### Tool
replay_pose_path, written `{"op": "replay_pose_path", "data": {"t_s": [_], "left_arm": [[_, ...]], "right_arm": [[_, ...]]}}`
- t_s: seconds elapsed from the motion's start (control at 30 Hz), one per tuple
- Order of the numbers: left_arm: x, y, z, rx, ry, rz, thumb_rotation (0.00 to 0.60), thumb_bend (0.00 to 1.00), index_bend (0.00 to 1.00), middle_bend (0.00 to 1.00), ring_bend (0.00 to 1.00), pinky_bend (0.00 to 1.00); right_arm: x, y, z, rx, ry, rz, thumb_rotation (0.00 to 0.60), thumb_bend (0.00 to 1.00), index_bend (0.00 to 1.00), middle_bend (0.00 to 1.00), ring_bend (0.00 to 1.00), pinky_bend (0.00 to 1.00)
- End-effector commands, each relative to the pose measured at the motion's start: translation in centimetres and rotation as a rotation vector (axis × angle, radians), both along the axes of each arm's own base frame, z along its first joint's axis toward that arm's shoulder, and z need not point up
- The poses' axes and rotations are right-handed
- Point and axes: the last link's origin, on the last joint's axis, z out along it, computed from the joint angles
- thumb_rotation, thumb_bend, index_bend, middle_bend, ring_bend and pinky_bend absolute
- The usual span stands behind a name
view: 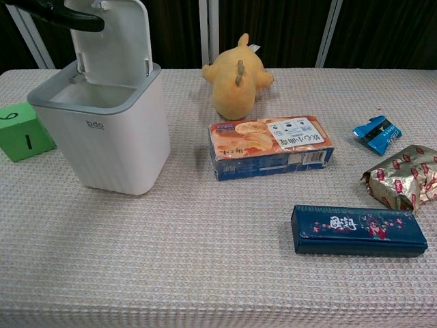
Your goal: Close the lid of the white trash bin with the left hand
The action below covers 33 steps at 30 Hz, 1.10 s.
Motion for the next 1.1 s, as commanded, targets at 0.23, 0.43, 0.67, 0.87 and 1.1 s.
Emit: {"op": "replay_pose_path", "data": {"t_s": [0.23, 0.43, 0.67, 0.87, 1.1], "left_arm": [[0.1, 0.0, -0.2, -0.002, 0.000, -0.005, 0.151, 0.19, 0.06, 0.12, 0.06, 0.23], [0.4, -0.2, 0.0, -0.001, -0.004, -0.020, 0.151, 0.19, 0.06, 0.13, 0.06, 0.23], [0.7, -1.3, -0.2, -0.017, 0.001, -0.054, 0.149, 0.19, 0.06, 0.18, 0.06, 0.23], [0.1, -2.7, -0.4, -0.019, 0.018, -0.087, 0.164, 0.20, 0.07, 0.24, 0.06, 0.23], [-1.7, -5.1, -0.2, 0.015, 0.062, -0.140, 0.167, 0.19, 0.07, 0.25, 0.06, 0.23]], "right_arm": [[0.0, 0.0, 0.2, -0.005, 0.005, -0.001, 0.600, 0.27, 0.00, 0.00, 0.00, 0.00], [0.2, 0.0, 0.4, -0.016, 0.001, 0.002, 0.600, 0.27, 0.00, 0.00, 0.00, 0.00], [0.1, 0.0, 0.0, -0.006, 0.003, -0.003, 0.600, 0.27, 0.00, 0.00, 0.00, 0.00], [0.1, 0.0, 0.2, -0.013, 0.003, -0.001, 0.600, 0.27, 0.00, 0.00, 0.00, 0.00], [0.1, -0.1, 0.4, -0.015, 0.006, -0.001, 0.600, 0.27, 0.00, 0.00, 0.00, 0.00]]}}
